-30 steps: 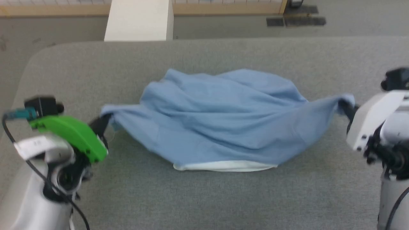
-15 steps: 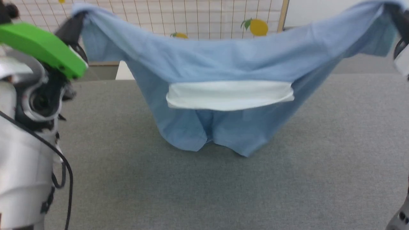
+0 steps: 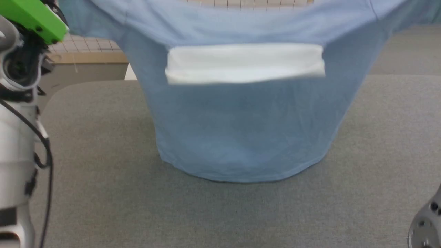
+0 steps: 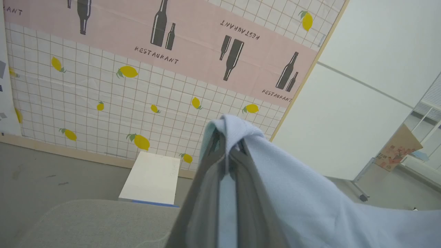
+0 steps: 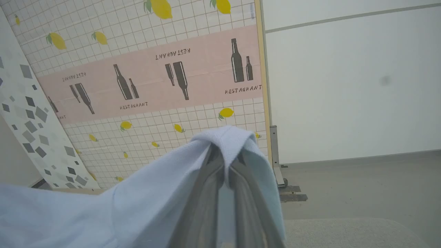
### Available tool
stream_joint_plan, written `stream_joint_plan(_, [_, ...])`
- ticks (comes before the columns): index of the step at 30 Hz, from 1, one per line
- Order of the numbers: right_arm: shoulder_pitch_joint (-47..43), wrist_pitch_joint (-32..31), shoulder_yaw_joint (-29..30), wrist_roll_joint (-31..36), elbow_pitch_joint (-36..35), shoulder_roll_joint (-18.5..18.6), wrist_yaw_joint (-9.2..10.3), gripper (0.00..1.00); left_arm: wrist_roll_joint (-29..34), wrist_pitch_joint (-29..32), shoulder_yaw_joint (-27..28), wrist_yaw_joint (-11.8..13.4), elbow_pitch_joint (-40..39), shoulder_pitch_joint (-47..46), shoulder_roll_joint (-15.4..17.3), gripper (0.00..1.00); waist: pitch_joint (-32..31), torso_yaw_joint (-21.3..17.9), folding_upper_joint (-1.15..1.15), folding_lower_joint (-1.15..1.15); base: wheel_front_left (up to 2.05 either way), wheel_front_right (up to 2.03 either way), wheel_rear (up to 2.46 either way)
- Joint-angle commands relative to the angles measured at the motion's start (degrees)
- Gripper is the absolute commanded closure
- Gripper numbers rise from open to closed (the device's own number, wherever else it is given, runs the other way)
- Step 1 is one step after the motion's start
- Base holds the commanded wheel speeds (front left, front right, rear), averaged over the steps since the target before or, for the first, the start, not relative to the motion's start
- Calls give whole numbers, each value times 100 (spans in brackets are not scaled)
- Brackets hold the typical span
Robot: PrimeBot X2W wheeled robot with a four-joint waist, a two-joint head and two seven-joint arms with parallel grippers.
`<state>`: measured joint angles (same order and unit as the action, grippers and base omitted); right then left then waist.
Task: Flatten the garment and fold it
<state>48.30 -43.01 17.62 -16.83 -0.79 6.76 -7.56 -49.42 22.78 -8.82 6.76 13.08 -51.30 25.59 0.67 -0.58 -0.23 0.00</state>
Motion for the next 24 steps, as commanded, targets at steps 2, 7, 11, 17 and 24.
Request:
stream_joint_plan(2, [378,34,-10,220,138,-47,8,100,141,43,-59,-90,209,-358,134,100,451,-10,23,0,0,0,0])
stream_joint_plan(7, [1368,153,31,739,659,-250,8,100,353,100,-127,-225,737,-1164,385,100,1178,-101,23,0,0,0,0])
stream_joint_plan(11, [2386,357,270,1311,1072,-359,8,100,511,44,-117,-270,1001,-2008,518,100,1862,-137,23,0,0,0,0])
stream_joint_plan(17, [3758,826,572,1700,1742,-386,8,100,701,-312,-72,-425,1266,-3170,609,100,2701,-122,23,0,0,0,0])
stream_joint_plan(24, [4440,1344,641,1809,2472,-387,8,100,722,-687,-68,-699,1656,-3601,601,100,3190,-83,23,0,0,0,0])
